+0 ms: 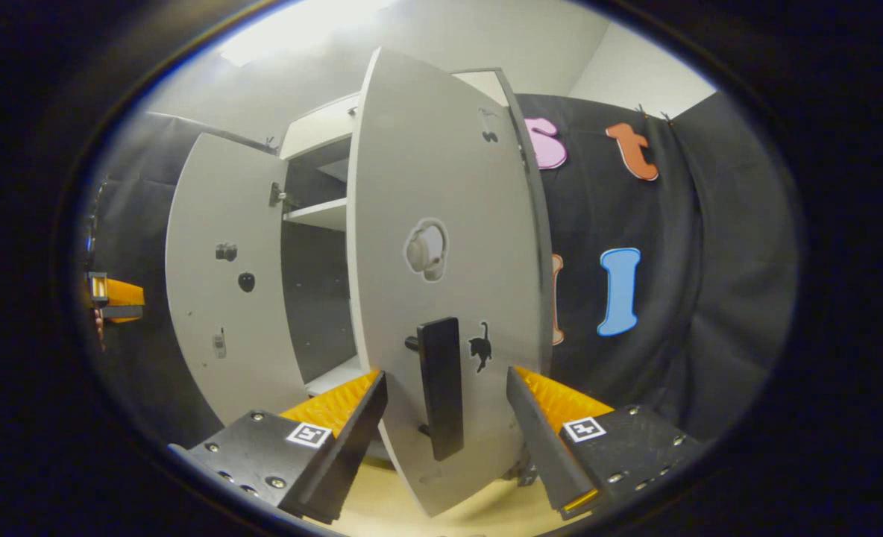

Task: Grab one shoe with the right hand and put it into the shoe cabinet, grab the other shoe with the left hand and put it into the shoe cabinet; then close the right door with the right hand and the left door with the left hand.

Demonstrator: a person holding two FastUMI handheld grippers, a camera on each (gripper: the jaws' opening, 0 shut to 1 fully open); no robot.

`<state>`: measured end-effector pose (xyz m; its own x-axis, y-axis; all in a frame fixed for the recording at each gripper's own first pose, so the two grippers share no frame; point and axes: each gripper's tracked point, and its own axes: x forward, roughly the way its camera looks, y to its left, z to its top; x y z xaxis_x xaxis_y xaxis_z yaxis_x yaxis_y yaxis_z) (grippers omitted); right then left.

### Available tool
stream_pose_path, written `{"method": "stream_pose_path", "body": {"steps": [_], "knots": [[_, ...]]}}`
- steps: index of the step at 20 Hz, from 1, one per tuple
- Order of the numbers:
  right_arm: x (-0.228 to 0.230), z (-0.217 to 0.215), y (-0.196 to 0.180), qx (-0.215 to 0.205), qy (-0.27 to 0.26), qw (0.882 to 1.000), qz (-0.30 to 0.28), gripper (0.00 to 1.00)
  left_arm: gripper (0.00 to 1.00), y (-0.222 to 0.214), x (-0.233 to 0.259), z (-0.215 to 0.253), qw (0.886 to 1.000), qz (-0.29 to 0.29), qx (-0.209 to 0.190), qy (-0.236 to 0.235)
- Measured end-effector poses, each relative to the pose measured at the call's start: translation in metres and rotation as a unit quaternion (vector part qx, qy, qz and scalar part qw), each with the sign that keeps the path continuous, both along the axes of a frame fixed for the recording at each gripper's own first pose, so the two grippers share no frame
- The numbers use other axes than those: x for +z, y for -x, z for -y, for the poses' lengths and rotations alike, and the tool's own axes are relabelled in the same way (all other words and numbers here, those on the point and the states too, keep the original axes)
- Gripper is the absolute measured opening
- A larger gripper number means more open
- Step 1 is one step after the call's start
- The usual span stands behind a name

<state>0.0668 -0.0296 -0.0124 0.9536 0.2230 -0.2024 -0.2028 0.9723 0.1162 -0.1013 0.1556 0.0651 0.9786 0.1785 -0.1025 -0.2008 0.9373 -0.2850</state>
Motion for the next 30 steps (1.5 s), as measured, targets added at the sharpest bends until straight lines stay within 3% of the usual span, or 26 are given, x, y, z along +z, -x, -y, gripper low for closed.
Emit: {"method": "stream_pose_path", "body": {"steps": [5,6,8,9,10,12,13,14,20,21,22,23,25,26,27,28,29,30], "knots": [[-0.007,-0.031,-0.012,0.029,0.004,1.0,-0.002,0.97,0.7,-0.012,-0.018,-0.02,0.999,-0.022,0.023,-0.01],[-0.006,-0.035,-0.014,0.033,0.005,0.999,0.0,0.97,0.77,-0.015,-0.02,-0.022,0.999,-0.024,0.025,-0.007],[-0.005,-0.038,-0.016,0.037,0.01,0.999,0.003,0.92,0.77,-0.021,-0.025,-0.024,0.999,-0.029,0.022,-0.003],[-0.006,-0.037,-0.015,0.036,0.012,0.999,0.002,0.97,0.7,-0.023,-0.028,-0.024,0.999,-0.032,0.02,-0.003],[-0.007,-0.038,-0.015,0.036,0.013,0.999,-0.001,0.97,0.77,-0.027,-0.031,-0.024,0.999,-0.035,0.018,-0.005],[-0.009,-0.038,-0.016,0.031,0.015,0.999,-0.005,0.97,0.77,-0.034,-0.035,-0.028,0.999,-0.044,0.018,-0.015],[-0.011,-0.037,-0.016,0.028,0.017,0.999,-0.007,0.97,0.77,-0.035,-0.037,-0.029,0.998,-0.047,0.019,-0.022],[-0.012,-0.037,-0.017,0.024,0.02,0.999,-0.01,0.97,0.71,-0.037,-0.038,-0.03,0.998,-0.049,0.018,-0.029],[-0.016,-0.024,-0.007,-0.002,0.016,1.0,-0.013,0.97,0.7,-0.051,-0.043,-0.025,0.997,-0.062,0.0,-0.055],[-0.017,-0.021,-0.003,-0.005,0.015,1.0,-0.015,0.97,0.63,-0.05,-0.042,-0.023,0.996,-0.062,-0.005,-0.061],[-0.017,-0.02,-0.002,-0.007,0.014,1.0,-0.017,0.92,0.7,-0.052,-0.042,-0.02,0.996,-0.063,-0.015,-0.065],[-0.019,-0.019,-0.001,-0.009,0.013,1.0,-0.019,0.97,0.7,-0.052,-0.041,-0.017,0.995,-0.064,-0.022,-0.07],[-0.02,-0.018,0.002,-0.013,0.009,1.0,-0.022,0.97,0.59,-0.052,-0.042,-0.014,0.994,-0.068,-0.034,-0.084],[-0.02,-0.017,0.004,-0.014,0.007,1.0,-0.022,0.97,0.65,-0.053,-0.041,-0.012,0.993,-0.068,-0.039,-0.088],[-0.02,-0.015,0.005,-0.016,0.006,1.0,-0.021,0.97,0.58,-0.053,-0.041,-0.01,0.993,-0.068,-0.043,-0.088],[-0.02,-0.015,0.008,-0.017,0.006,1.0,-0.022,0.97,0.58,-0.055,-0.041,-0.009,0.993,-0.067,-0.049,-0.08],[-0.022,-0.014,0.009,-0.018,0.006,1.0,-0.024,0.97,0.64,-0.057,-0.041,-0.005,0.994,-0.066,-0.057,-0.068],[-0.022,-0.013,0.01,-0.019,0.006,0.999,-0.025,0.92,0.64,-0.059,-0.042,-0.001,0.994,-0.064,-0.065,-0.055]]}}
